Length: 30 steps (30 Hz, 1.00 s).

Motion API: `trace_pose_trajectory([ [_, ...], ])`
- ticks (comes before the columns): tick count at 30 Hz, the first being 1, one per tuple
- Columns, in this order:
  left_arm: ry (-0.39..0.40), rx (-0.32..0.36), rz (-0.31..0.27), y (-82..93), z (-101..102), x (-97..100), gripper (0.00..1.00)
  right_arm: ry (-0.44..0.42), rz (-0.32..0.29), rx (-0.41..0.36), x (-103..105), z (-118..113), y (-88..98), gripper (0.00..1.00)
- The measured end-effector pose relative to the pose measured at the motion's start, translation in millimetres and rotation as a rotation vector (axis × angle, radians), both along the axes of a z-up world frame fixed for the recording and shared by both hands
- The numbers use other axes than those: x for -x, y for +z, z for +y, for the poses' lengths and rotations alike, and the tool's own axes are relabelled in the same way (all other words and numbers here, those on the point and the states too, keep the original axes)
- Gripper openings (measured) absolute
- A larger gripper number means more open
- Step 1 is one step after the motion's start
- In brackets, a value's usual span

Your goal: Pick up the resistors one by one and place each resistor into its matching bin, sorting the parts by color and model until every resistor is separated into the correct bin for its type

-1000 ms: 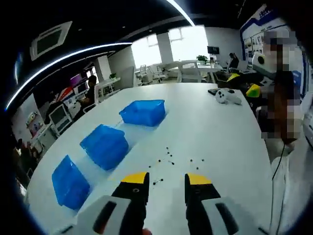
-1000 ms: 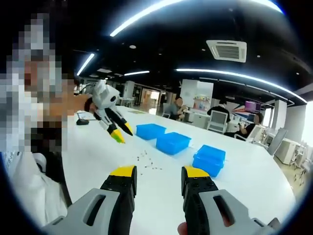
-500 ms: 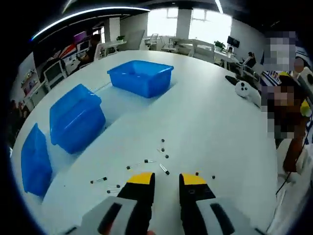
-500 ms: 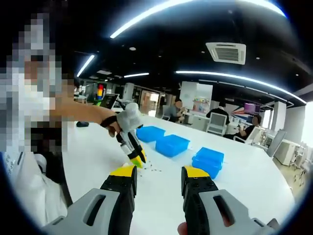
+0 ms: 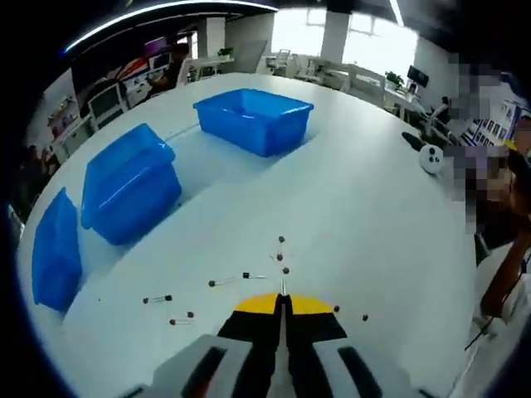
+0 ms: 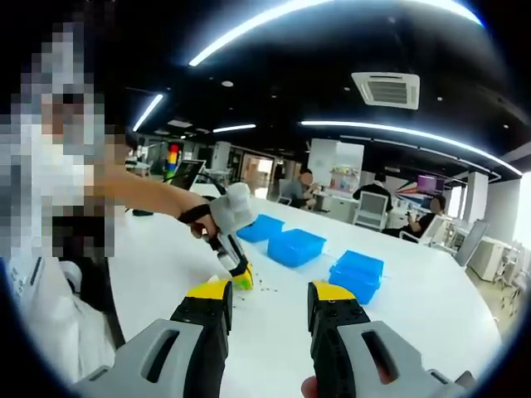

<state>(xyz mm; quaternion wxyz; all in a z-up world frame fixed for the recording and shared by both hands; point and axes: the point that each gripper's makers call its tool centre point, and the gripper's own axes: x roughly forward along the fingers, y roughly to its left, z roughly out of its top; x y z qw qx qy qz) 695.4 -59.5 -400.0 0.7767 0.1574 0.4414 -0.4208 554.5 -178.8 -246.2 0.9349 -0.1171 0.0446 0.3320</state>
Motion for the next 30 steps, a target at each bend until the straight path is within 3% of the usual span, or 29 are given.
trace_pose_trajectory([
  [5, 0.015, 0.035, 0.038, 6.2, 4, 4.5, 0.04, -0.002, -0.003, 0.001, 0, 0, 0.2, 0.38],
  [10, 0.007, 0.122, -0.015, 41.2, 10, 14.8, 0.04, -0.005, 0.001, 0.001, -1, -2, -0.6, 0.38],
  [17, 0.048, 0.304, -0.141, 104.7, 35, 24.2, 0.05, -0.005, 0.003, 0.002, -1, -1, -1.0, 0.38],
  [21, 0.073, 0.415, -0.216, 130.1, 55, 35.1, 0.05, -0.006, 0.003, 0.003, 0, -1, -0.7, 0.38],
  [23, 0.105, 0.469, -0.241, 139.5, 66, 40.2, 0.05, -0.007, 0.004, 0.004, -1, -1, -0.4, 0.38],
  [25, 0.136, 0.515, -0.323, 151.1, 87, 46.8, 0.05, -0.006, 0.004, 0.007, -1, 0, -0.4, 0.38],
  [27, 0.158, 0.542, -0.353, 156.6, 95, 49.1, 0.05, -0.006, 0.005, 0.007, -1, 0, -0.5, 0.38],
  [30, 0.209, 0.59, -0.43, 165.7, 124, 63.9, 0.05, -0.008, 0.008, 0.009, -1, 1, -2.0, 0.38],
])
